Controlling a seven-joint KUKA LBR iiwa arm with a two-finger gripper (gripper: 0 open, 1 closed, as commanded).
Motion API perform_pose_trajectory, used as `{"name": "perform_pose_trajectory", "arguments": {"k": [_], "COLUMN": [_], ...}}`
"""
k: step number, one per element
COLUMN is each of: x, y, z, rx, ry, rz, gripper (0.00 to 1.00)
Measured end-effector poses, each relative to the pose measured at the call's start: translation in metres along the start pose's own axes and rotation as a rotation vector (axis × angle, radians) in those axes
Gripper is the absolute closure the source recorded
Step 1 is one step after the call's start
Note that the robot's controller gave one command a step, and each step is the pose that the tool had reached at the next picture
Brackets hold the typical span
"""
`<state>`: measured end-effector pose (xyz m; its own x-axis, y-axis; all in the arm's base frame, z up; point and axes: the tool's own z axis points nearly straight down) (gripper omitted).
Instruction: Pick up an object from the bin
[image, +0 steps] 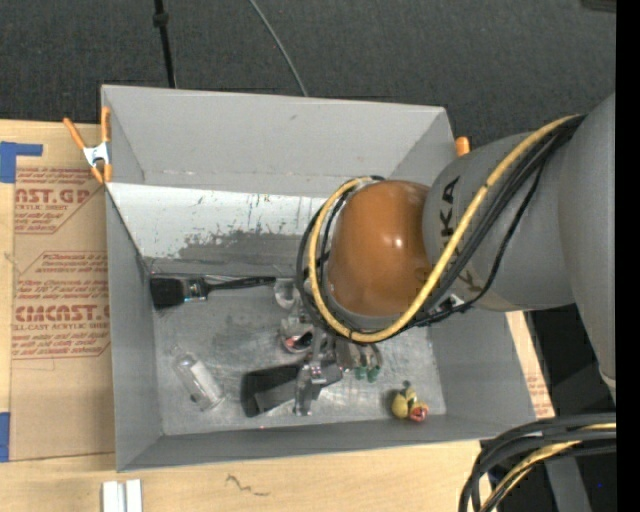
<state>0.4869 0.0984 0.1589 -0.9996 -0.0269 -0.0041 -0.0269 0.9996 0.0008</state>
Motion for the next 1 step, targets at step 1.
{"name": "perform_pose_trajectory", "arguments": {"k": [1], "x": [-0.0127], "y": [-0.0058], "z": [0.0643], "rx": [-0.001], "ry": [-0.001], "rz": [0.004], "gripper": [0.0]}}
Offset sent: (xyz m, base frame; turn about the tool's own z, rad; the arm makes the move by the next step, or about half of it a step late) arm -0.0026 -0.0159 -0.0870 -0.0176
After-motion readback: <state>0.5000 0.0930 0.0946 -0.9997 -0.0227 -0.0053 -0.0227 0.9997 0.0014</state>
